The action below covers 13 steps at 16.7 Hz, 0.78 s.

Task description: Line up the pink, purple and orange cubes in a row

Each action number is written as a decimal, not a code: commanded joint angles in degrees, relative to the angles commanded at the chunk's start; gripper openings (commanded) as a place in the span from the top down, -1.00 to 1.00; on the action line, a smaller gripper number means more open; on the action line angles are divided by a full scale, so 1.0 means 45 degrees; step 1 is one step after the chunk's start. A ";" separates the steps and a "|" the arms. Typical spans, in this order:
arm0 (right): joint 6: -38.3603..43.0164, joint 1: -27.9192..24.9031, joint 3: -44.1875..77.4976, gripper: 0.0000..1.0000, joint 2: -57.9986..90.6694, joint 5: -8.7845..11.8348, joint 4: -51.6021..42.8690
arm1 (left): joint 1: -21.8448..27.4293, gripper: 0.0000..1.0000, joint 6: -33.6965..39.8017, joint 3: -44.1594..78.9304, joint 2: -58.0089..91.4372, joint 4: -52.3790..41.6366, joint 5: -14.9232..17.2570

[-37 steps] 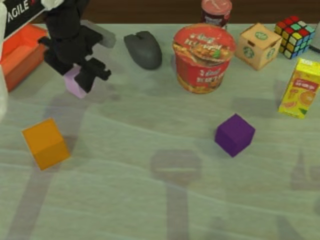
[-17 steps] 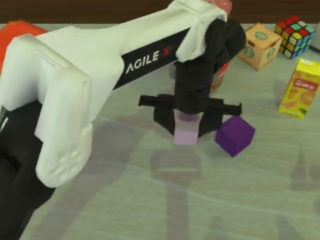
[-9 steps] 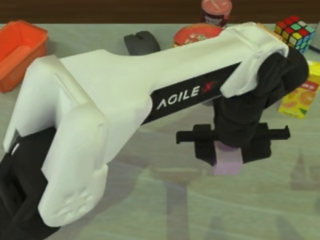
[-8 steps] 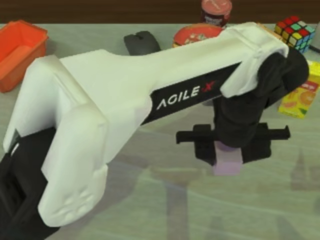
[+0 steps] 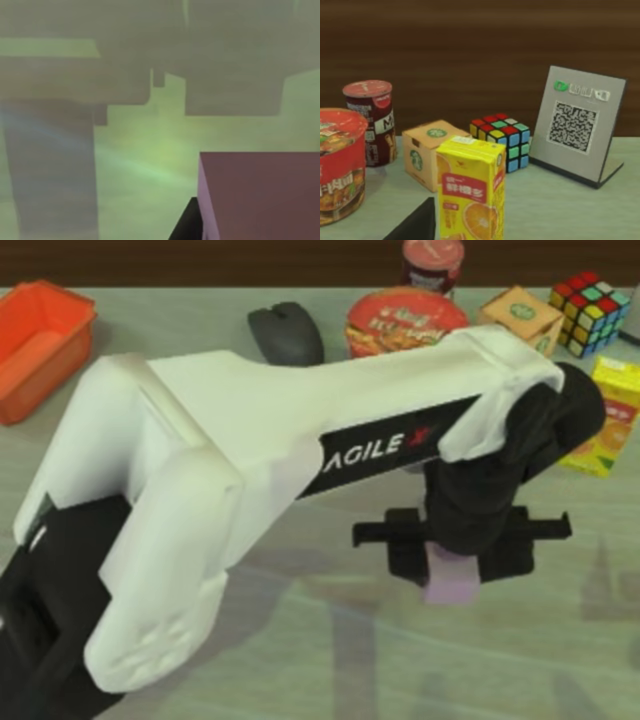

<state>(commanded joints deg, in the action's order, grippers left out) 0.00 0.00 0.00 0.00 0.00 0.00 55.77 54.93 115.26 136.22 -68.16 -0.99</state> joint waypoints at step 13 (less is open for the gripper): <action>0.0000 0.0000 0.0000 -1.00 0.0000 0.0000 0.0000 | -0.0026 0.25 0.0040 -0.1299 0.0306 0.1655 0.0038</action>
<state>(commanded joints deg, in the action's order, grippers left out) 0.00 0.00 0.00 0.00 0.00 0.00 55.65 55.11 109.41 137.60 -60.71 -0.82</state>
